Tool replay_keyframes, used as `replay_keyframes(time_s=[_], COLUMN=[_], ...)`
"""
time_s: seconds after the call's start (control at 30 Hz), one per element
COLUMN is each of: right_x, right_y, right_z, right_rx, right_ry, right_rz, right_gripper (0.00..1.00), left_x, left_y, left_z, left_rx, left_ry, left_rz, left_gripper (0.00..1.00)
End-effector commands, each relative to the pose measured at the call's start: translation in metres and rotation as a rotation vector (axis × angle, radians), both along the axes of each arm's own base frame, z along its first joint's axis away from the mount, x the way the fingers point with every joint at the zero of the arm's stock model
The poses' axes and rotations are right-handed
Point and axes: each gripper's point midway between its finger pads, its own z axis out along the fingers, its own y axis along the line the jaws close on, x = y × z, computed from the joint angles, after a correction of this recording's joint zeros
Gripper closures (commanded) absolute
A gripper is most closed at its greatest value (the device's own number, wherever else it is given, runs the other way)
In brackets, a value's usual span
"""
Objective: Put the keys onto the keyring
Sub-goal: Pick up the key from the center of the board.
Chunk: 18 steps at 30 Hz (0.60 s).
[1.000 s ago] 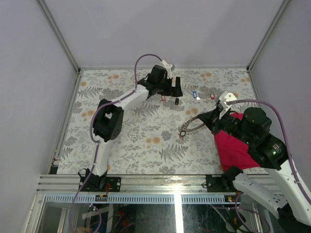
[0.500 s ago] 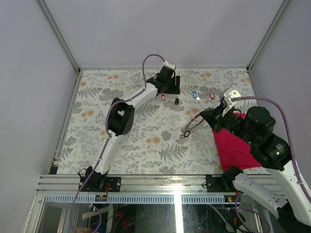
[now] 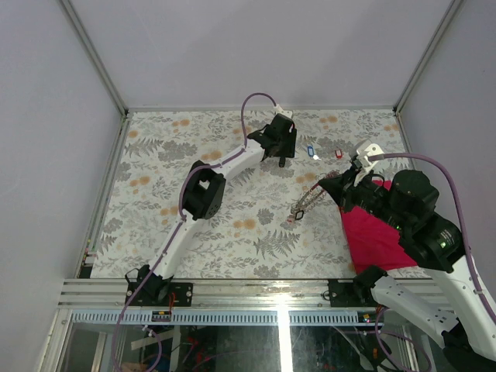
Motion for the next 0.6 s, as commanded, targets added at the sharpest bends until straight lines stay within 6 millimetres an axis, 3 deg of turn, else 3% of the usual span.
replay_keyframes(time_s=[0.0, 0.57], right_x=[-0.002, -0.006], right_y=[0.0, 0.0], right_z=[0.031, 0.027], right_rx=[0.063, 0.054], right_ry=[-0.079, -0.074], right_rz=[0.005, 0.016], right_gripper=[1.0, 1.0], left_x=[0.009, 0.006], left_y=[0.003, 0.001], left_z=[-0.001, -0.025], left_rx=[0.015, 0.041], left_ry=[-0.022, 0.001], left_rz=[0.034, 0.029], left_gripper=[0.52, 0.65])
